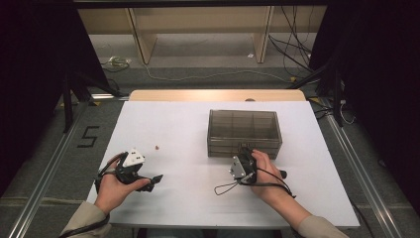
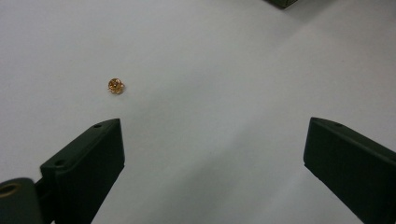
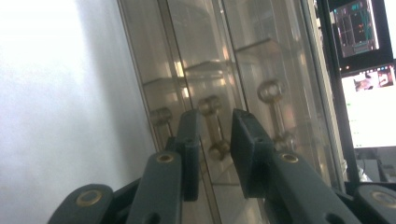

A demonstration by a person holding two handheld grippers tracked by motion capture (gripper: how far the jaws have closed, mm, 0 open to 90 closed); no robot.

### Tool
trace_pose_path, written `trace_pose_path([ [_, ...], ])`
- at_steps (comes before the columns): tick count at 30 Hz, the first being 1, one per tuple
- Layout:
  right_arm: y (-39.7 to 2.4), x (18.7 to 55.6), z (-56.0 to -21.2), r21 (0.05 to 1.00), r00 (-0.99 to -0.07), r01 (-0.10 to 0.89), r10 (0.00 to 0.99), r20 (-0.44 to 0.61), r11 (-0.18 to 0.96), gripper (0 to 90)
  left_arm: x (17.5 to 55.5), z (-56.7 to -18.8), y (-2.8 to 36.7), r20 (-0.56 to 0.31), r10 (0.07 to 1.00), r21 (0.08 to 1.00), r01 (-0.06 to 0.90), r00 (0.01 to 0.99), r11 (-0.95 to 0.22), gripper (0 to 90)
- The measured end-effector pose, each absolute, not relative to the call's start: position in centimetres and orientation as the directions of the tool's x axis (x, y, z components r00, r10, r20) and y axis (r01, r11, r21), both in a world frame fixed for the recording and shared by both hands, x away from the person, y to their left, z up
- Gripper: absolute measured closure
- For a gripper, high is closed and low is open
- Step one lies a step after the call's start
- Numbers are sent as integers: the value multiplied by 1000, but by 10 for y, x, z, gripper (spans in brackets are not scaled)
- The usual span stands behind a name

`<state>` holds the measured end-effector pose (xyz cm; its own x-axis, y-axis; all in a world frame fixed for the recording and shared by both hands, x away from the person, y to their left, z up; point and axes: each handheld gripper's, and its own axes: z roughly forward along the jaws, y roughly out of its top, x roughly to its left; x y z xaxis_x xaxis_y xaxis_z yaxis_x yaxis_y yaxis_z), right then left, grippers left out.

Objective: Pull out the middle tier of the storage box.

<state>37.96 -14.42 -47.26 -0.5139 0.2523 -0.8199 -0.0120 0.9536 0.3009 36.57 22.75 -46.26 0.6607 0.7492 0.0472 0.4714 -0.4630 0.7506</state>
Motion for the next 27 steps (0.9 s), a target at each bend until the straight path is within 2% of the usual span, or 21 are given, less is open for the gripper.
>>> trace_pose_path([
  [7, -138, 382, -475, 289, -520, -25, 235, -821, 957, 740, 366, -462, 228, 48, 747, 751, 469, 663, -464, 59],
  [17, -131, 379, -479, 174, -472, -46, 132, -871, 984, 750, 366, -462, 228, 53, 751, 751, 469, 659, -465, 79],
  [27, -127, 376, -483, 136, -444, -33, 107, -890, 990, 753, 366, -462, 228, 61, 756, 752, 468, 651, -464, 93],
])
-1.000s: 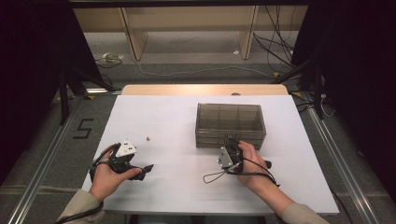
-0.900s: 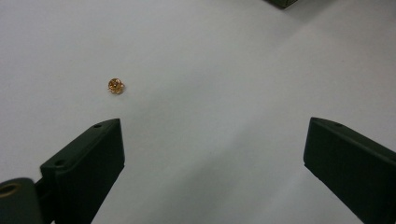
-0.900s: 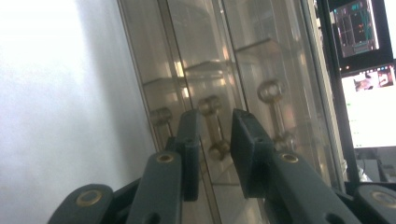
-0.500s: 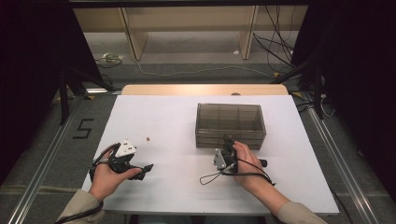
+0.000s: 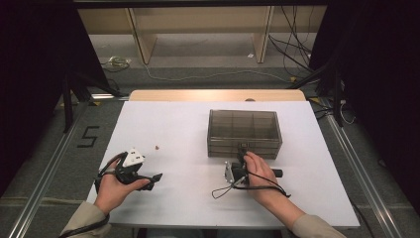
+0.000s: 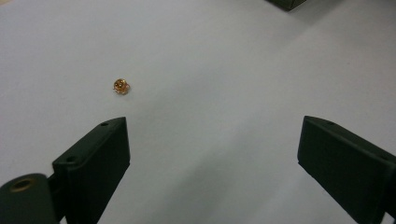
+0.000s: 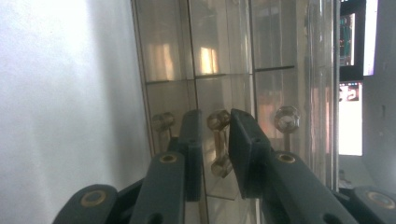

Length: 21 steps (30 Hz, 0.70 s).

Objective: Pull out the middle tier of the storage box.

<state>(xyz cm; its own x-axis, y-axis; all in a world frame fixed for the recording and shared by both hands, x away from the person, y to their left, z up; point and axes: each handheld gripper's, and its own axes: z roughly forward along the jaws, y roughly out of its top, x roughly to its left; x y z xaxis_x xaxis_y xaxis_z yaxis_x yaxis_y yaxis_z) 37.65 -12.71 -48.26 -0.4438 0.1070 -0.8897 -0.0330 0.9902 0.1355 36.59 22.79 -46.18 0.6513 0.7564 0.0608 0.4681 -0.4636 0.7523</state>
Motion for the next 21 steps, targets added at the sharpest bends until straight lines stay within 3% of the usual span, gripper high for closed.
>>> trace_pose_path([
  [21, -122, 375, -486, 110, -406, -10, 97, -909, 994, 785, 366, -462, 228, 63, 772, 755, 476, 632, -452, 124],
])
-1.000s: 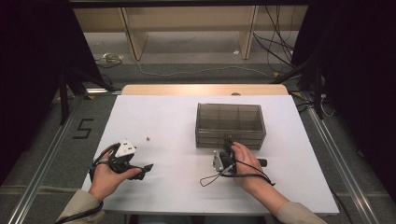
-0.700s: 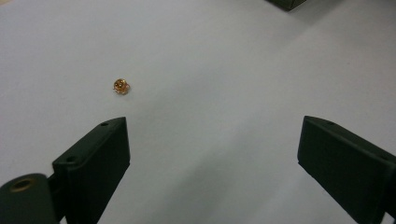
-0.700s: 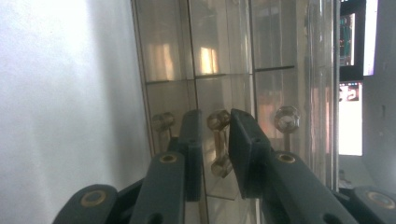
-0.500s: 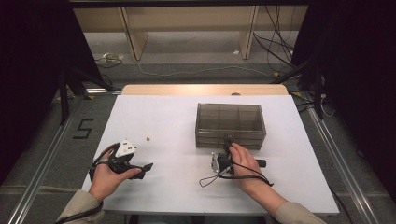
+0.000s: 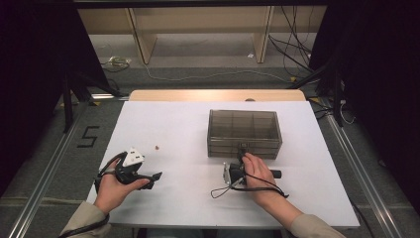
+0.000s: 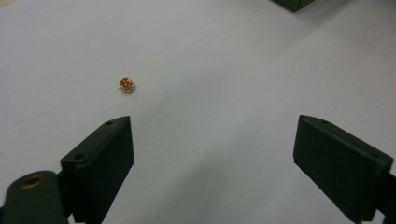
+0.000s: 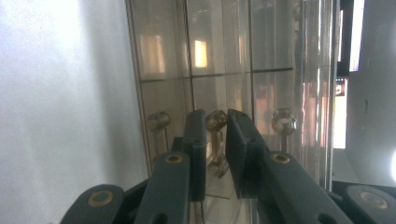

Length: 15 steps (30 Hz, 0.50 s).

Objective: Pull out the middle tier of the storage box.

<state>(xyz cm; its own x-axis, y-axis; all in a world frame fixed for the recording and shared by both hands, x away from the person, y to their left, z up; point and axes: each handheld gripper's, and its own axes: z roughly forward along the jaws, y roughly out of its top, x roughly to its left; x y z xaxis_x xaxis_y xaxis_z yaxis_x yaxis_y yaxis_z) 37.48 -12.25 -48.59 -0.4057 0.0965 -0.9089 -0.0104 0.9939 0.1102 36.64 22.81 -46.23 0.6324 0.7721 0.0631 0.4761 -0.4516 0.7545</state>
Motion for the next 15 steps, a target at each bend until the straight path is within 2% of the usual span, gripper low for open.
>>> trace_pose_path([
  [15, -118, 373, -490, 91, -371, 4, 86, -925, 996, 793, 366, -462, 229, 59, 769, 756, 475, 636, -450, 126],
])
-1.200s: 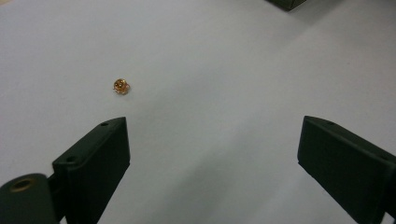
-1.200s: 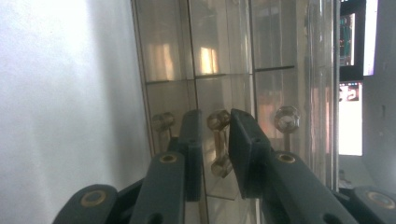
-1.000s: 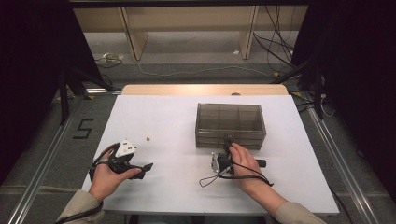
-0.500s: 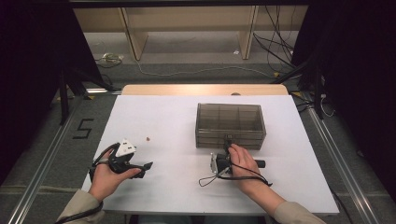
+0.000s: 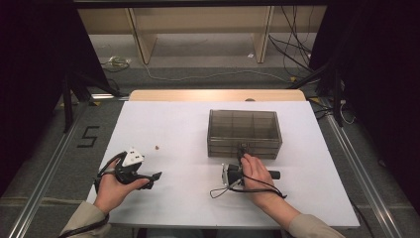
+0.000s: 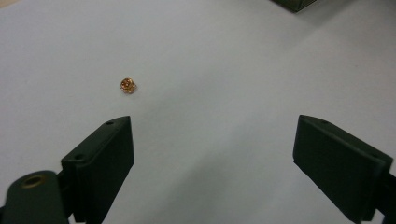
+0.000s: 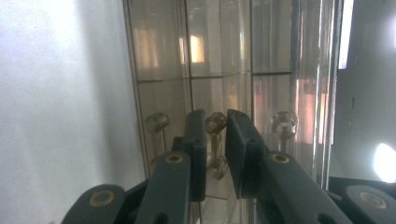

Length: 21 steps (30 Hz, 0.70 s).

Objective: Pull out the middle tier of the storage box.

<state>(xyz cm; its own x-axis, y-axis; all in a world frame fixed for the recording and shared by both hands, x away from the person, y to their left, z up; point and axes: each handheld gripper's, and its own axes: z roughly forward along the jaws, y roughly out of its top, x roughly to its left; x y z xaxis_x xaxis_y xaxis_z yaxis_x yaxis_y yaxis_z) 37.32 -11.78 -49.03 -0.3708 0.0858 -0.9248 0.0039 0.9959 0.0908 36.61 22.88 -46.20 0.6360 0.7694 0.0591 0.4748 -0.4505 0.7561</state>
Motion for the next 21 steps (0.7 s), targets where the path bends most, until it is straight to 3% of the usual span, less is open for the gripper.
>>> trace_pose_path([
  [21, -115, 372, -491, 101, -367, 25, 103, -924, 995, 804, 366, -462, 229, 61, 769, 757, 473, 637, -451, 128],
])
